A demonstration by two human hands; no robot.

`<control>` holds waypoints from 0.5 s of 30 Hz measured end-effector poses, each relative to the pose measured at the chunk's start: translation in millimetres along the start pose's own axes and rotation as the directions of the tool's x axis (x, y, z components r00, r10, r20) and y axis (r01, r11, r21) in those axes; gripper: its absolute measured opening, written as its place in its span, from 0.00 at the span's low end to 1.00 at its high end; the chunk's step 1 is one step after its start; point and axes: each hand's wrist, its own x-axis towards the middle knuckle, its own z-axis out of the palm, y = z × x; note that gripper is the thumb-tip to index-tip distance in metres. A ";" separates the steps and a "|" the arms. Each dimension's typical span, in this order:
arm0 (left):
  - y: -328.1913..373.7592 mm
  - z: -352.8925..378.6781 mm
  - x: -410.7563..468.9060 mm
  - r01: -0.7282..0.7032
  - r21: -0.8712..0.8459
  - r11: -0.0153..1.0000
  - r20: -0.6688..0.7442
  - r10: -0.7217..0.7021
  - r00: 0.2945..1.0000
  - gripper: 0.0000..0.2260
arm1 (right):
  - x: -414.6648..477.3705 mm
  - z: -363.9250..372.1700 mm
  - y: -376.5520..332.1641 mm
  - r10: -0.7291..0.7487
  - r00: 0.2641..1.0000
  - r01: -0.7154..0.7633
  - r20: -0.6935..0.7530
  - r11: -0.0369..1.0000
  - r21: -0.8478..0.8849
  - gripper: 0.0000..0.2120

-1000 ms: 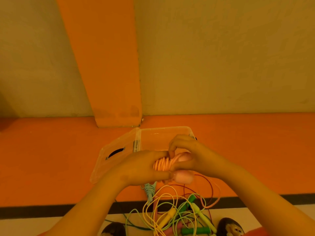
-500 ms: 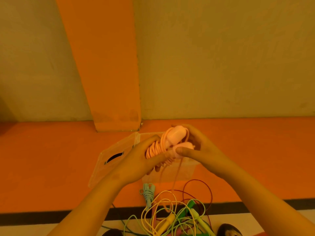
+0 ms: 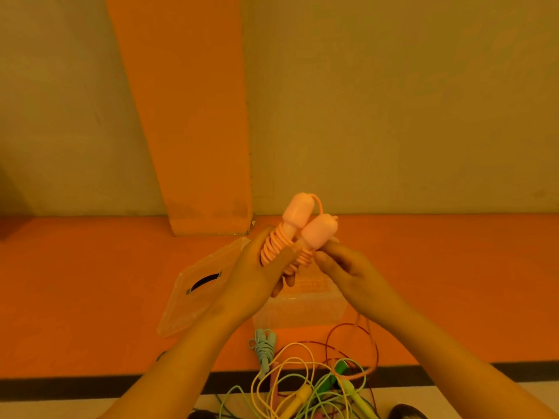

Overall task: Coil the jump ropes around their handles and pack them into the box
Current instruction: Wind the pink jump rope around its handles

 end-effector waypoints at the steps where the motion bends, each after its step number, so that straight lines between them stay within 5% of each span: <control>1: -0.9 2.3 1.0 0.003 -0.001 1.000 -0.015 -0.003 1.000 0.09 | 1.2 0.3 1.6 0.003 0.999 -0.004 -0.046 1.000 -0.022 0.08; 10: -0.1 13.6 1.4 -0.071 0.061 0.996 -0.107 0.078 0.991 0.19 | 6.2 -0.1 6.1 -0.102 0.971 0.054 -0.214 0.974 -0.219 0.21; 15: 0.0 9.0 1.9 -0.159 0.102 0.982 -0.096 0.169 0.981 0.15 | 6.6 -2.2 1.9 -0.086 0.976 0.033 -0.200 0.966 -0.256 0.18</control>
